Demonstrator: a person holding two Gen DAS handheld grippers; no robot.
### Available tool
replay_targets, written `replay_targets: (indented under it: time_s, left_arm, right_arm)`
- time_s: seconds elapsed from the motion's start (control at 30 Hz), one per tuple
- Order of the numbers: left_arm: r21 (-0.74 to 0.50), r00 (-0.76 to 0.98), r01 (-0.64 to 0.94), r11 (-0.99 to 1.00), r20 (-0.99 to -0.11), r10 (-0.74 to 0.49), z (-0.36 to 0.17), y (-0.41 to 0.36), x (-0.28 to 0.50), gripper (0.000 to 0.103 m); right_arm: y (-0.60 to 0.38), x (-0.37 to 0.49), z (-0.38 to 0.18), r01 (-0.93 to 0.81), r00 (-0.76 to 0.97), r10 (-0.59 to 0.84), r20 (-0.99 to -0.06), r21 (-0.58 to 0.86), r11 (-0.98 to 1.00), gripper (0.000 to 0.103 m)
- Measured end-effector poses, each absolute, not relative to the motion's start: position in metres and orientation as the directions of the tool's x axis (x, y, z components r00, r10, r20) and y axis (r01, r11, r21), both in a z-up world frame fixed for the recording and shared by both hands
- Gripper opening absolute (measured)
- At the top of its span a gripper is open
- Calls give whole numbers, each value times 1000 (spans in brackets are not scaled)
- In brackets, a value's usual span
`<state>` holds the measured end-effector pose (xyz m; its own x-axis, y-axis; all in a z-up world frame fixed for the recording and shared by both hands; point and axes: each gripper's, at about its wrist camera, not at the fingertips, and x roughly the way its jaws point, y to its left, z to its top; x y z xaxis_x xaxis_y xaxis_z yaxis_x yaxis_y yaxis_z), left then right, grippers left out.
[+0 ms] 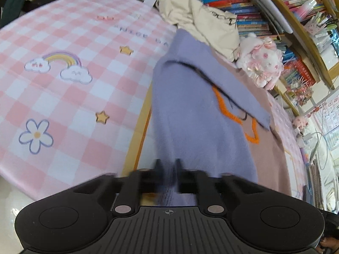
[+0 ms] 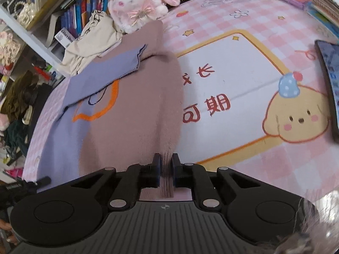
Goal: Fold clothes
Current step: 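Grasp the mauve hem edge with the right gripper while the left grasps the lavender hem edge, then lift the hem with both grippers, fold it toward the collar, and open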
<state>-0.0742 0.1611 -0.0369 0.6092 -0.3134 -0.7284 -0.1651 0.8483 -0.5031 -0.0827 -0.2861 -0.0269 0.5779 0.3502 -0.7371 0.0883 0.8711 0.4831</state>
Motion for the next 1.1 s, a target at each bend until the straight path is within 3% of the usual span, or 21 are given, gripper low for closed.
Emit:
replay_targets:
  time_s: [0.4, 0.93, 1.1]
  left_arm:
    - [-668, 632, -141, 730, -628, -453, -26, 194, -106, 4]
    - [-691, 527, -123, 713, -654, -543, -38, 207, -140, 4]
    - [-758, 573, -70, 648, -563, -596, -22, 209, -130, 4]
  right_arm:
    - [-292, -132, -4, 114, 619, 382, -686, 560, 821, 9]
    - [-298, -201, -16, 234, 583, 393, -711, 610, 757, 9]
    - [-301, -198, 2, 197, 641, 429, -637, 676, 710, 8]
